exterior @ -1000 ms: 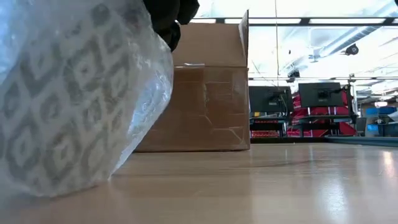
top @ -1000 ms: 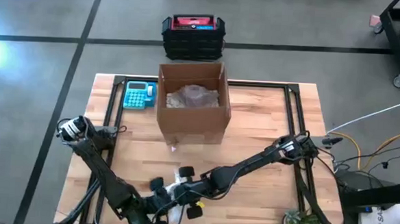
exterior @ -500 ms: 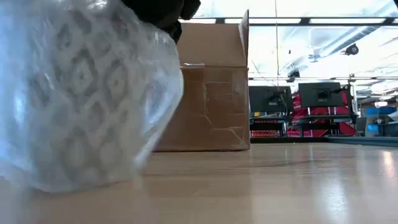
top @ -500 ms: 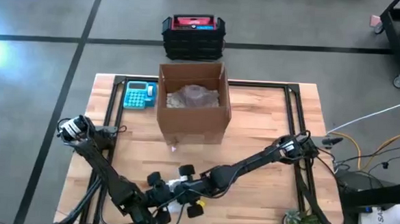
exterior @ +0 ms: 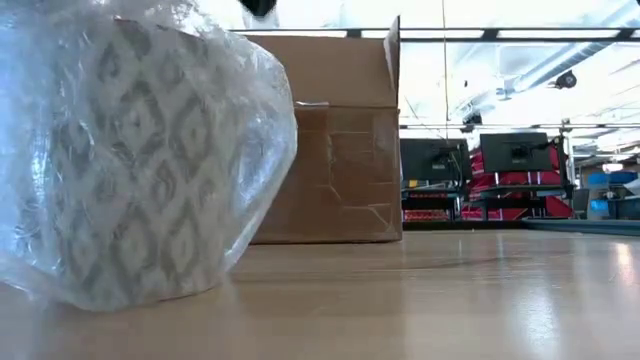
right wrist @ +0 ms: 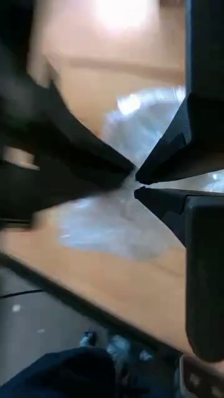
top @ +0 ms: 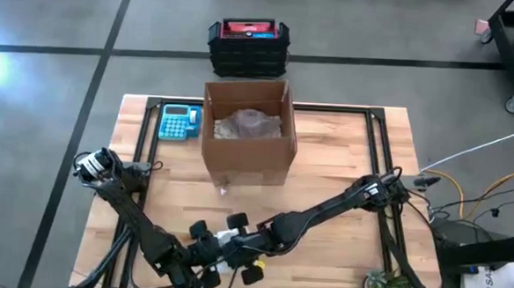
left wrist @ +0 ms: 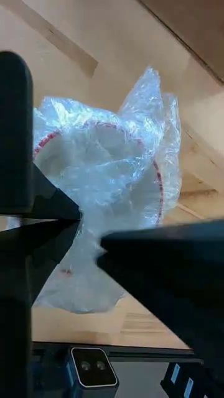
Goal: Wrap mug
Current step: Wrap the gray mug with transparent bubble wrap, then put the wrapped gray mug into the cardboard box
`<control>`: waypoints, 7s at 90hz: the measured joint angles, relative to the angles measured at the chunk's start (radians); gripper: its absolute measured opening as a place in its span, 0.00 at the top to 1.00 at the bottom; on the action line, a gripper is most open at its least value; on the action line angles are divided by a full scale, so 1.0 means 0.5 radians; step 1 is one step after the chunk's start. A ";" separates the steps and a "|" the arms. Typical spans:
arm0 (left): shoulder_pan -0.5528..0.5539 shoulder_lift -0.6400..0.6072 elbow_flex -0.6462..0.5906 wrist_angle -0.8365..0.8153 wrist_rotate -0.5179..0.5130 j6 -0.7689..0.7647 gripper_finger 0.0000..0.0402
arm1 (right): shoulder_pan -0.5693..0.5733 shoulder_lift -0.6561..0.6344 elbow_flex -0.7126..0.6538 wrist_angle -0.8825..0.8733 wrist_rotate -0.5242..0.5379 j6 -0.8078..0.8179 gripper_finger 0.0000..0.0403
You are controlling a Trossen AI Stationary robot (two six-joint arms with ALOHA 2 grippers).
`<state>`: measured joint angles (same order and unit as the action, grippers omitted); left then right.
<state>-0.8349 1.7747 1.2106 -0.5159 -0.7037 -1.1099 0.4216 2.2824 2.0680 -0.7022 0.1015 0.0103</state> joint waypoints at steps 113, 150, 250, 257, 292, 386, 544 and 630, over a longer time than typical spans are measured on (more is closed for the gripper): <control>0.017 -0.136 -0.297 0.426 -0.025 0.198 1.00 | -0.037 -0.033 0.300 -0.259 0.029 -0.082 0.97; 0.012 -0.139 -0.285 0.436 -0.026 0.242 1.00 | -0.112 0.269 0.259 -0.264 0.070 0.002 0.97; -0.002 -0.188 -0.285 0.479 0.021 0.242 1.00 | -0.076 0.312 0.253 -0.168 -0.153 -0.030 0.97; -0.005 -0.188 -0.285 0.481 0.020 0.242 1.00 | -0.075 0.262 0.247 -0.167 -0.152 -0.043 0.97; -0.002 -0.188 -0.284 0.486 0.017 0.249 1.00 | -0.074 -0.026 0.240 -0.214 -0.154 -0.075 0.97; -0.002 -0.189 -0.283 0.488 0.013 0.265 1.00 | -0.112 0.125 0.261 -0.262 -0.150 -0.058 0.97; -0.002 -0.189 -0.283 0.515 0.018 0.258 1.00 | -0.036 0.030 0.271 -0.634 -0.412 -0.423 0.38; -0.002 -0.190 -0.283 0.516 0.021 0.266 1.00 | -0.039 0.210 0.235 -0.418 -0.295 -0.521 0.51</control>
<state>-0.8360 1.6798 1.0691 -0.2581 -0.6933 -0.9771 0.4019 2.3875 2.1855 -0.9110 -0.0460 -0.2502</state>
